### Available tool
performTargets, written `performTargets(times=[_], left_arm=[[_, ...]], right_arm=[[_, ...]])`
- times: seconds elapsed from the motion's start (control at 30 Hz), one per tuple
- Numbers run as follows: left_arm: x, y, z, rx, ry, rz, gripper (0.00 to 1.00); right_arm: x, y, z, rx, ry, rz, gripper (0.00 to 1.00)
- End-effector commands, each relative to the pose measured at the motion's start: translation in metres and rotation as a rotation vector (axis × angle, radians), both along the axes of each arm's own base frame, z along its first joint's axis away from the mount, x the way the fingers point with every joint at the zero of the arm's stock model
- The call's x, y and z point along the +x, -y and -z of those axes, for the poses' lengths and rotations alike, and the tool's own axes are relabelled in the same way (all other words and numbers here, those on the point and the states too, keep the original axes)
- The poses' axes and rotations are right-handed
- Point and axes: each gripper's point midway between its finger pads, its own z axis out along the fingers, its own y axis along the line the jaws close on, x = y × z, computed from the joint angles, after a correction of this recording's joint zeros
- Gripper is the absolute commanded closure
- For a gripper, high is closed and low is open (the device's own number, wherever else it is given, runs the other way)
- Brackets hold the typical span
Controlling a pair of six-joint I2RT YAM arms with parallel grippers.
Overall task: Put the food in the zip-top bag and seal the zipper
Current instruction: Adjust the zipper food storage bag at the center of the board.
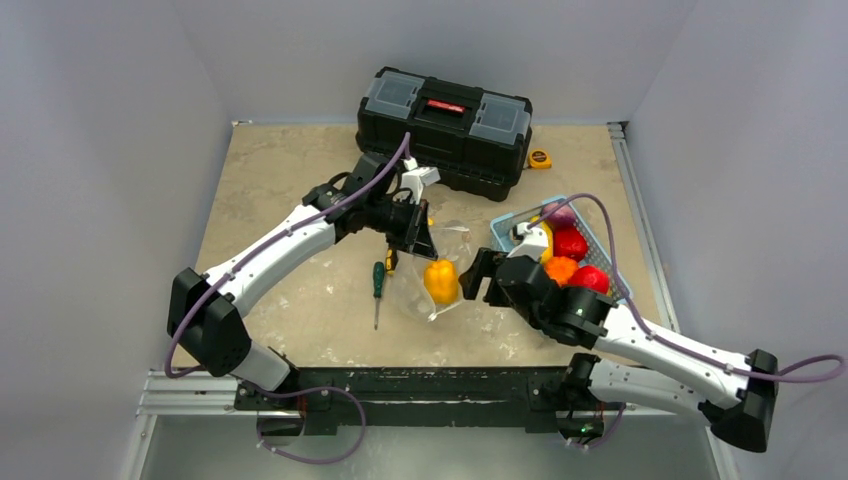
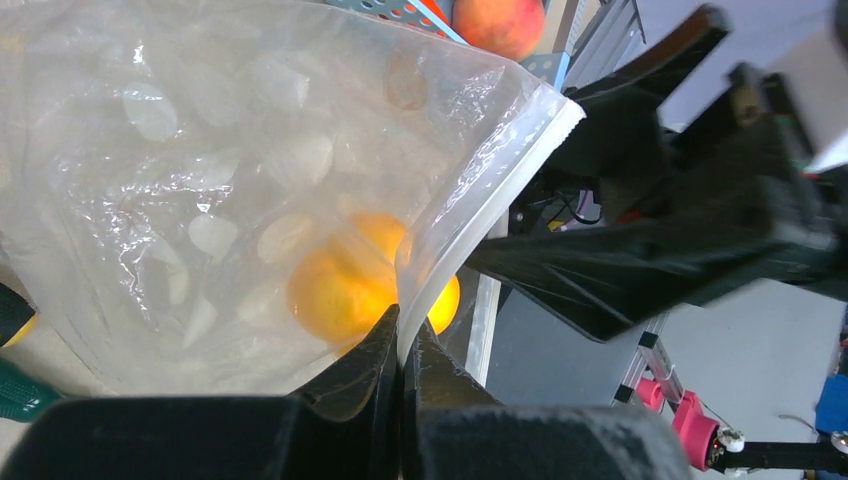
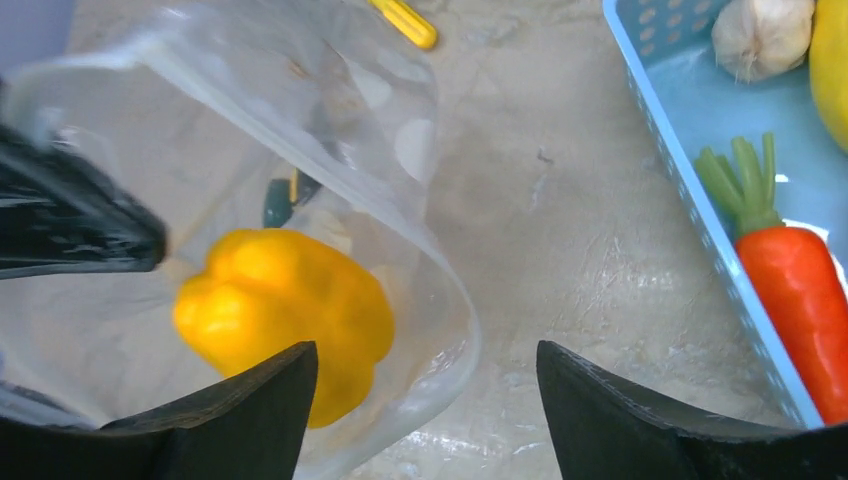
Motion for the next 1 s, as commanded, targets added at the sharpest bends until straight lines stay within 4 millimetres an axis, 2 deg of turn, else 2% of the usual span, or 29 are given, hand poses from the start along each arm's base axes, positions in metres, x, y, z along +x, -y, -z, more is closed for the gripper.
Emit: performTargets(times=[0.0, 0.03, 0.07, 0.1, 0.17, 0.27, 0.37, 0.47, 0.53, 0.6, 0.7, 0.77, 0.87, 0.97], left_arm=[[-0.002, 0.005, -0.014, -0.058, 0.024, 0.030, 1.00], [-0.003, 0.005, -0.014, -0.060, 0.025, 0.033, 1.00], [-0.002, 0.005, -0.015, -0.060, 0.028, 0.032, 1.00], [-0.001, 0.004, -0.014, -0.051, 0.034, 0.023, 1.00], [0.004, -0.002, -0.011, -0.003, 0.063, -0.009, 1.00], [0.020, -0.027, -0.002, 0.178, 0.164, -0.131, 1.00], [0.030, -0.056, -0.010, 0.323, 0.304, -0.232, 1.00], [0.032, -0.059, -0.032, 0.244, 0.396, -0.278, 1.00], [0.027, -0.053, -0.037, 0.179, 0.413, -0.263, 1.00], [0.025, -0.047, -0.032, 0.166, 0.386, -0.239, 1.00], [0.022, -0.042, -0.009, 0.254, 0.262, -0.191, 1.00], [0.020, -0.037, -0.001, 0.274, 0.219, -0.151, 1.00], [0.019, -0.039, -0.016, 0.210, 0.287, -0.174, 1.00], [0.021, -0.042, -0.025, 0.173, 0.348, -0.206, 1.00]], right_arm=[[0.011, -0.019, 0.009, 0.091, 0.013, 0.030, 0.28], [0.011, -0.024, 0.012, 0.096, 0.009, 0.016, 0.34], [0.012, -0.027, 0.014, 0.088, 0.007, 0.005, 0.46], [0.013, -0.029, 0.013, 0.069, 0.007, -0.002, 0.62], [0.018, -0.031, -0.001, 0.012, 0.037, -0.028, 0.84], [0.016, -0.039, -0.036, -0.023, 0.069, -0.102, 0.98], [0.012, -0.041, -0.068, -0.004, 0.113, -0.150, 1.00], [0.008, -0.048, -0.085, 0.044, 0.143, -0.195, 1.00], [0.007, -0.054, -0.081, 0.068, 0.157, -0.218, 1.00], [0.003, -0.061, -0.061, 0.079, 0.119, -0.246, 1.00], [0.005, -0.064, -0.037, 0.042, 0.082, -0.237, 1.00], [0.007, -0.063, -0.032, 0.010, 0.069, -0.231, 1.00], [0.009, -0.056, -0.047, -0.019, 0.090, -0.219, 1.00], [0.010, -0.045, -0.075, 0.009, 0.161, -0.202, 1.00]])
